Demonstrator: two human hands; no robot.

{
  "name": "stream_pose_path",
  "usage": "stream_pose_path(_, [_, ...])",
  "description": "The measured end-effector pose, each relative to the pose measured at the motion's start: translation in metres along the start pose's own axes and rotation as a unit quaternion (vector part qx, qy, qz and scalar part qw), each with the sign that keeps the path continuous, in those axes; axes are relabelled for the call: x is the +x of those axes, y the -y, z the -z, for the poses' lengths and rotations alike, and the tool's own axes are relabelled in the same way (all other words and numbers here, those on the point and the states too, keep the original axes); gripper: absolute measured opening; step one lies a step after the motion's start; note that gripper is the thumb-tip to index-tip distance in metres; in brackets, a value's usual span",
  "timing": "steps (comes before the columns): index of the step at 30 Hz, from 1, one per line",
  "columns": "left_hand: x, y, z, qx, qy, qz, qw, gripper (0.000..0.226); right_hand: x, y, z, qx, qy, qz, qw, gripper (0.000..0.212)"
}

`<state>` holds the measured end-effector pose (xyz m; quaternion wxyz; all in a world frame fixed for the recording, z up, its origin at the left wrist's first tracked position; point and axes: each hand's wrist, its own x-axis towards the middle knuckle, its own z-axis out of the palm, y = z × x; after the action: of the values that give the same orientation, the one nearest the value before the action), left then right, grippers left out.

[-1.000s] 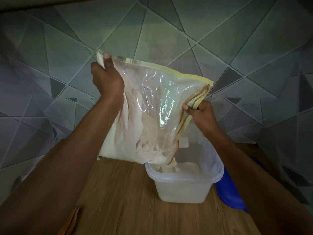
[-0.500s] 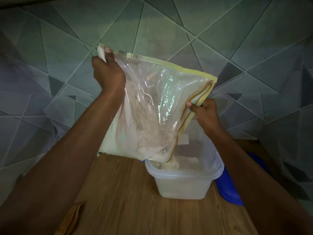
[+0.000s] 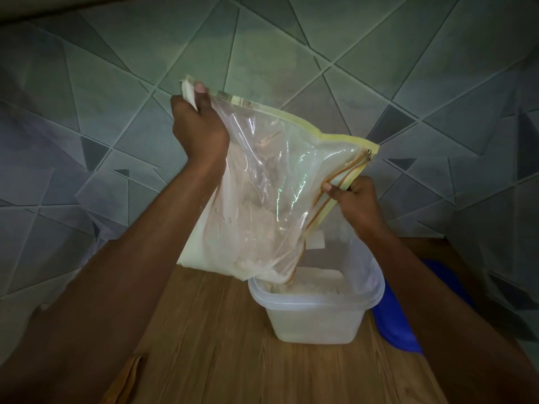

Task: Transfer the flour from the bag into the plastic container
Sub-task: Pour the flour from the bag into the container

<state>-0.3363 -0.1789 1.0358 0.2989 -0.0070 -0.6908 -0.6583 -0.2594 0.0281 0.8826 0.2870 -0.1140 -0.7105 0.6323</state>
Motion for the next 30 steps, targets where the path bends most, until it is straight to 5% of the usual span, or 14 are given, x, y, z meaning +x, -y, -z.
stream_pose_path(15, [-0.006,-0.003,-0.012,0.012,0.012,-0.016,1.0,0.026,0.003,-0.002,0.003,0.02,-0.038,-0.004,0.999,0.014])
stream_pose_path(30, [-0.008,0.002,-0.014,0.025,0.008,-0.039,0.999,0.027,-0.001,-0.007,0.008,0.015,0.015,-0.011,1.0,0.025])
